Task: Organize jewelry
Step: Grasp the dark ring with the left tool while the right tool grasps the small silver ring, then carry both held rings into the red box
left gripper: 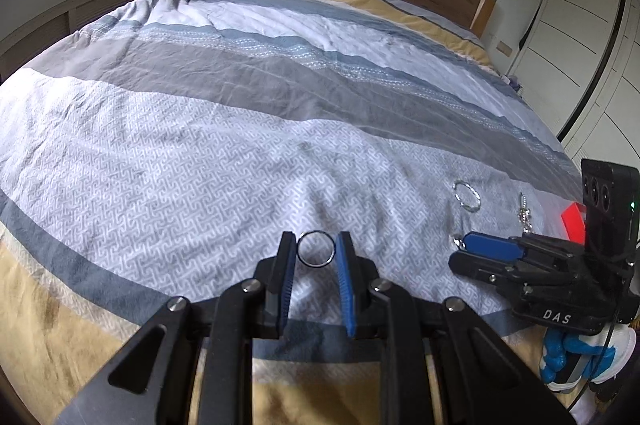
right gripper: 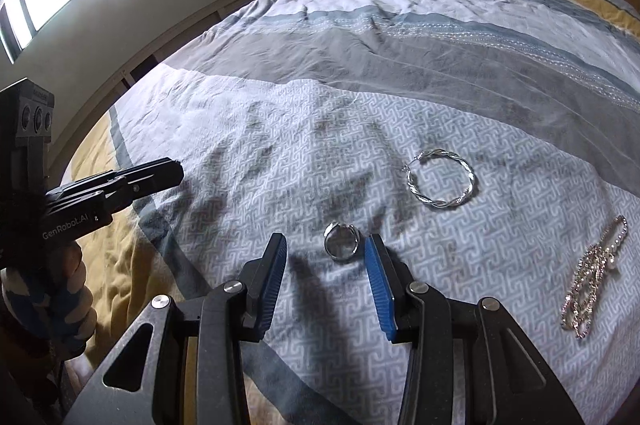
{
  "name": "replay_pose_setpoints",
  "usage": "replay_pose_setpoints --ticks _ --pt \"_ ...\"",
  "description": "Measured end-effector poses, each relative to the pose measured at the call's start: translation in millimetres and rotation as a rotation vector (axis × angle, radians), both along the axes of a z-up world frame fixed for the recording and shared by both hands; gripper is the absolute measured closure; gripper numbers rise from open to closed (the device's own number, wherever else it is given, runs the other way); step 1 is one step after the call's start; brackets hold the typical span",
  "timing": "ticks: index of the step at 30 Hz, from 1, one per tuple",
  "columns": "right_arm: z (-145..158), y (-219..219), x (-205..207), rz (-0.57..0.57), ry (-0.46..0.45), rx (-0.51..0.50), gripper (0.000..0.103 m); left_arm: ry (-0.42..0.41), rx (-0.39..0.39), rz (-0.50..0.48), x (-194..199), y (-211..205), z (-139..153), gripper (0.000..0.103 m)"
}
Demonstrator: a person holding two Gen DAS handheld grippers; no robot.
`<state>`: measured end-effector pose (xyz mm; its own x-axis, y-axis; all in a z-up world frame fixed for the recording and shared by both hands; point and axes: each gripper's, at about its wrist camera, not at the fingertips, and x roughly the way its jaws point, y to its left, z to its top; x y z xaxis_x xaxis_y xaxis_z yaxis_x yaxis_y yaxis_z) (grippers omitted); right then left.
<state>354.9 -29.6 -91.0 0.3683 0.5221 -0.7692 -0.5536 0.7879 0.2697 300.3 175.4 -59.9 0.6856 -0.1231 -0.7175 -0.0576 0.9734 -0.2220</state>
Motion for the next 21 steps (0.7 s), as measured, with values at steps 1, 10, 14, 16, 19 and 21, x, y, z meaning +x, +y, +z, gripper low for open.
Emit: replay_pose_setpoints --ticks 1,10,14,16,19,21 --pt "-1 1 1 0.0 -0.002 -0.001 0.064 -0.003 0.001 0.002 3 2 0 0.084" --pt "-8 1 8 -0.019 -0.002 -0.017 0.084 0.01 -0.001 0.019 14 5 -4 0.084" --pt "0 1 2 -0.013 -0.019 -0.028 0.085 0.02 0.009 0.02 10 0 0 0.084" --pt "6 -3 -3 -0.008 -0.019 -0.019 0.085 0.021 0.016 0.02 7 -3 5 0.084" --pt "21 -13 -16 -0.009 -0.031 -0.008 0.085 0.02 0.028 0.014 1 -11 16 0.084" --pt "33 -24 -25 -0.016 -0.041 -0.001 0.085 0.017 0.037 0.004 -3 -20 25 0.084"
